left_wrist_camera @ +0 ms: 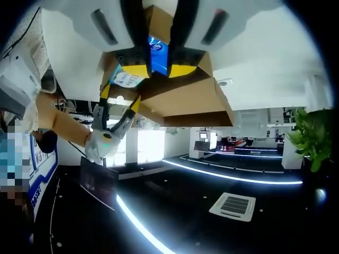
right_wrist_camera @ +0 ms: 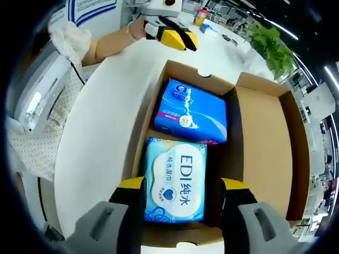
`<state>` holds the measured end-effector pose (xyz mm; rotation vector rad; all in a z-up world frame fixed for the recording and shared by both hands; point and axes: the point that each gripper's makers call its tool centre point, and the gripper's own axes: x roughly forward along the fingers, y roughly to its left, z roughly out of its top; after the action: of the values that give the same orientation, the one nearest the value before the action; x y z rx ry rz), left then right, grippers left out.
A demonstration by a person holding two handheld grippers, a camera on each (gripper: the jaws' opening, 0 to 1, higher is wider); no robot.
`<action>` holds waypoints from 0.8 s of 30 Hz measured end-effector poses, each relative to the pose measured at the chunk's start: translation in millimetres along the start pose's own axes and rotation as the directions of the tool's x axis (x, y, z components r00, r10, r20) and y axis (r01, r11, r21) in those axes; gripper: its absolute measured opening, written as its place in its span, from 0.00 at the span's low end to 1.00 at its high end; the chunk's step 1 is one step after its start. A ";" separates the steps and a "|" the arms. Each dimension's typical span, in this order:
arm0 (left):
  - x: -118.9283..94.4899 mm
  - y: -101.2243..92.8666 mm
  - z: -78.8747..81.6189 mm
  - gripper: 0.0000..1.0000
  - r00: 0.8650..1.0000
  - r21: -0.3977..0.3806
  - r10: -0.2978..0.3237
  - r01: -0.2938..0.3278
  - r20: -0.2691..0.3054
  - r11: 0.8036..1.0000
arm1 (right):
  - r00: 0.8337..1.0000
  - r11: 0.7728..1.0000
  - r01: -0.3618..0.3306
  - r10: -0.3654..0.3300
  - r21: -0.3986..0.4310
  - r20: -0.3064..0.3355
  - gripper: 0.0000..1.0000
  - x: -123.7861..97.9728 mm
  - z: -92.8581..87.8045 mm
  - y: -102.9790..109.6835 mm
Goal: Operate the shoe box by opening the lid, removing the specified soft item, and placing it in the target area until the item is outside and the box remains undamaged.
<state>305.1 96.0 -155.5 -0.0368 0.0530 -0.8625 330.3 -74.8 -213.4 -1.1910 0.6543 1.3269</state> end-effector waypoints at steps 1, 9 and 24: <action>0.0 0.2 -0.1 0.12 1.000 0.000 0.000 0.000 -0.001 1.000 | 1.000 1.000 -0.011 0.011 0.005 -0.003 0.56 1.4 -0.1 1.6; 0.9 -1.9 -0.8 0.12 1.000 0.005 -0.007 0.007 -0.008 1.000 | 0.996 0.999 -0.047 0.047 -0.002 -0.073 0.57 16.7 -8.5 -0.2; 4.2 -2.7 -7.0 0.12 0.999 0.012 -0.009 0.009 -0.032 1.000 | 0.979 0.989 -0.141 0.146 0.043 -0.141 0.65 45.0 -18.9 4.4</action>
<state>305.3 91.1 -162.5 -0.0119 0.0774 -0.8725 339.8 -75.9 -261.5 -1.2399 0.8771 1.3523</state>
